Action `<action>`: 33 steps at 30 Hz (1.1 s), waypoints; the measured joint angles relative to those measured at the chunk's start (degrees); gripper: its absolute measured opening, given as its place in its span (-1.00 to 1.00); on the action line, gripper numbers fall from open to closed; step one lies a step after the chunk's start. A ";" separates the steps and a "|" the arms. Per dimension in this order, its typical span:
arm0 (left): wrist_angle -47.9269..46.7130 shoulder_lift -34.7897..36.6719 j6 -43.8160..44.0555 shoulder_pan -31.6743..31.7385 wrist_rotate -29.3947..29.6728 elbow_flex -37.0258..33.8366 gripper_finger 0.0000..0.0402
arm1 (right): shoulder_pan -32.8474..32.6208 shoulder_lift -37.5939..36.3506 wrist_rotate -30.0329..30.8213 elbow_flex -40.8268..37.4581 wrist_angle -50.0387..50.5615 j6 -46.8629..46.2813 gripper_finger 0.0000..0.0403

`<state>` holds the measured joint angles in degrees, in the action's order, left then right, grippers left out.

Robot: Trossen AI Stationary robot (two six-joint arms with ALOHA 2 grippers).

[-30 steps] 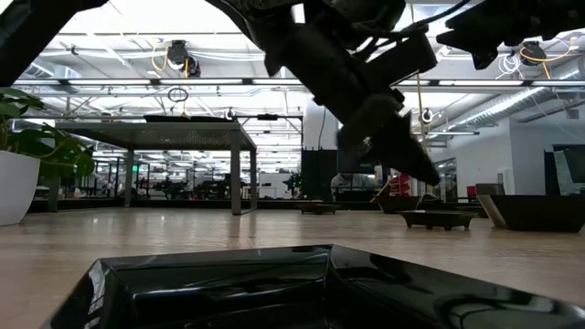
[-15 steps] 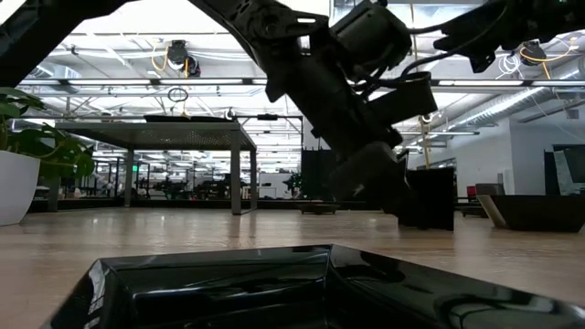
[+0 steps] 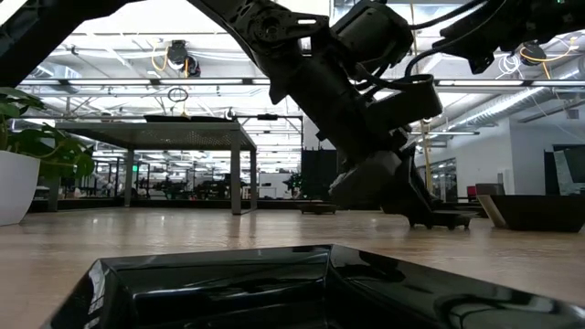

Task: Pick & Place Mini shaped plates
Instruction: Stack the square plate on top of the square plate on the shelf

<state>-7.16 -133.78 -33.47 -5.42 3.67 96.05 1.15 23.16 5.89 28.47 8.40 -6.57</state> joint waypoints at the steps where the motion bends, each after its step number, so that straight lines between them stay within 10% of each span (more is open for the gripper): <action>1: 0.02 0.00 -1.72 -0.02 1.04 0.00 -0.46 | 0.00 -0.01 0.00 0.00 0.00 -0.01 -0.30; 19: -4.77 1.92 0.41 0.00 2.63 -0.09 -0.94 | 0.00 0.02 0.00 0.00 0.00 -0.02 -0.30; 33: -9.26 23.28 6.36 0.29 7.18 -0.04 -0.97 | 0.00 0.02 0.00 0.00 -0.02 -0.02 -0.30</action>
<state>-16.41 -110.50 -27.11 -5.13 10.85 96.01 1.15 23.18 5.89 28.47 8.38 -6.59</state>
